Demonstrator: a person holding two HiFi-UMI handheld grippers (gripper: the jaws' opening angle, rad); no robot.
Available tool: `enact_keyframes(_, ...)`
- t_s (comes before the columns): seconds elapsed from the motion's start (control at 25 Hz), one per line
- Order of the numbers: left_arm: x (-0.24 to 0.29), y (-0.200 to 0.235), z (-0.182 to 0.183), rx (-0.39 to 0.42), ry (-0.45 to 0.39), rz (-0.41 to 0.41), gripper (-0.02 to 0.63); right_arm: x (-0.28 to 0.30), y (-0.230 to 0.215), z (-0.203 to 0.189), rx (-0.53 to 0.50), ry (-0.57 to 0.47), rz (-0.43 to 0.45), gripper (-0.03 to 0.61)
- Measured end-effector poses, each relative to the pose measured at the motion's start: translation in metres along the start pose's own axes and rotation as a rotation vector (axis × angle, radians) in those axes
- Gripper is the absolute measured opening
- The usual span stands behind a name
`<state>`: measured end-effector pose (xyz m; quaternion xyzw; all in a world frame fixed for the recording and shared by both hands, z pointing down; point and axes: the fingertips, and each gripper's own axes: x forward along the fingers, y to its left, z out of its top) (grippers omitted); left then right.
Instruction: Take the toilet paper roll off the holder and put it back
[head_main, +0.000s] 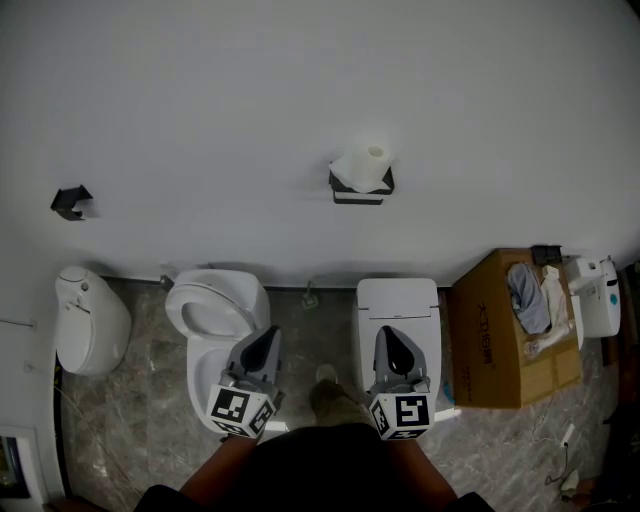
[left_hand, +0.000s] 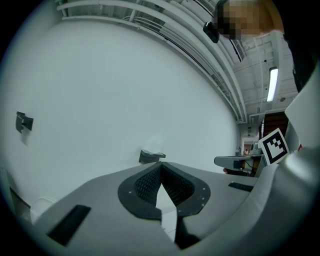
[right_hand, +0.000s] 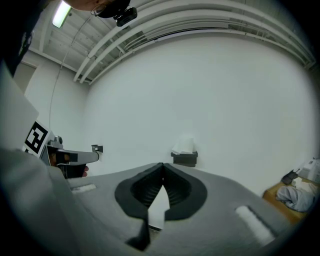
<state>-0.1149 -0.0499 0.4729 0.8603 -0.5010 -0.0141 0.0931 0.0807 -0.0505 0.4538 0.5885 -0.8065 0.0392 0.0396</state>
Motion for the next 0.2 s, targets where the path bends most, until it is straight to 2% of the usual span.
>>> enact_keyframes(0.2, 0.0091, -0.0045, 0.0001, 0.007, 0.003, -0.004, 0.015, 0.0056, -0.0059, 0.0011, 0.004, 0.003, -0.001, -0.003)
